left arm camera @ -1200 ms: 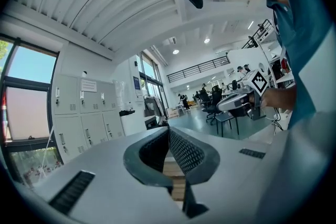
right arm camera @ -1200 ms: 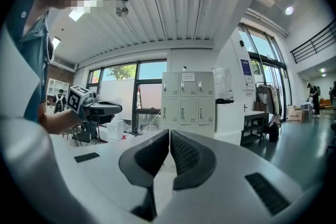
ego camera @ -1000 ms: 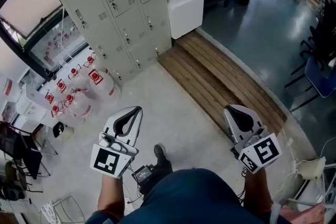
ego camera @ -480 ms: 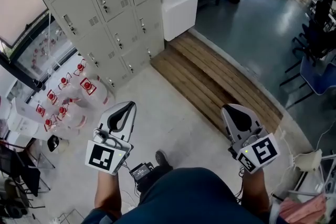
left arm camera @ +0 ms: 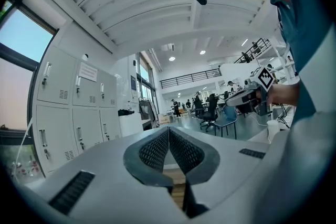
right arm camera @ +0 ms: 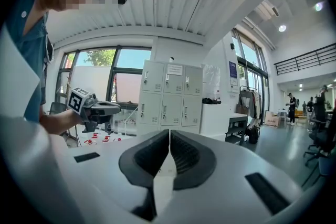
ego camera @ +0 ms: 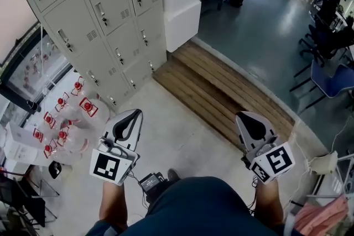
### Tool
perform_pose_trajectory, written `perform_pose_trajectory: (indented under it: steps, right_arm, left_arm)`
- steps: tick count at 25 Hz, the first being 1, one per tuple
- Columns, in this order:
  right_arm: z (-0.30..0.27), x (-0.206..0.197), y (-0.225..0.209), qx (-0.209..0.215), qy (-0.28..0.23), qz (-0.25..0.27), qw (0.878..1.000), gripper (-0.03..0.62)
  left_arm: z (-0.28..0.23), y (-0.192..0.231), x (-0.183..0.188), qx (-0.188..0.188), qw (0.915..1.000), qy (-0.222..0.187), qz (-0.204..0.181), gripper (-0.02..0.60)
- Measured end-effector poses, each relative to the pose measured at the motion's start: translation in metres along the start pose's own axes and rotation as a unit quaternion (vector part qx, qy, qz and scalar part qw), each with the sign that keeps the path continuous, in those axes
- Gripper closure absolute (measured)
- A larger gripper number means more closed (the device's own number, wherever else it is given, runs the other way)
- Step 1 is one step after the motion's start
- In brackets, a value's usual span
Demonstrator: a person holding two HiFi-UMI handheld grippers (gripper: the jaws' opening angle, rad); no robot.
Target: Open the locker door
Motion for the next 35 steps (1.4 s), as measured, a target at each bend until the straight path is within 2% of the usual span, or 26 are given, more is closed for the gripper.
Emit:
perform_pose_trajectory:
  steps: [6,13,19,24,29,35]
  right_arm:
    - [-0.055,0.012,0.022,-0.008,0.002,0.002,1.000,0.557]
    - [-0.107,0.013,0.042,0.028,0.015,0.008,0.999,0.557]
    - [-0.176,0.015,0.038,0.090,0.007,0.007,0.996,0.557]
    - [-0.252,0.029,0.018,0.151,-0.009,0.009,0.988,0.557]
    - [-0.338,0.041,-0.021,0.200,-0.016,0.008,0.980,0.557]
    - [-0.409,0.046,-0.059,0.240,-0.017,0.013,0.971,0.557]
  left_arm:
    - [0.002,0.054,-0.008,-0.016,0.9998,-0.011,0.002,0.565]
    - [0.019,0.089,-0.021,0.008,0.9999,-0.008,0.012,0.565]
    - [0.033,0.120,-0.022,0.069,0.9975,0.009,0.010,0.565]
    - [0.034,0.153,-0.030,0.146,0.9883,0.042,0.004,0.565]
    - [-0.002,0.187,-0.038,0.204,0.9763,0.071,0.011,0.565]
    - [-0.064,0.213,-0.040,0.230,0.9701,0.075,0.015,0.565]
Point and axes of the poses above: the fingertips, and each gripper's own axes: z backward along the fingers, y to its left, x out of its top, the point moved 3 cm from there along z, backward along the fingers, and after that the axes turned 2 degrees about -x, right-handed, at the moved point
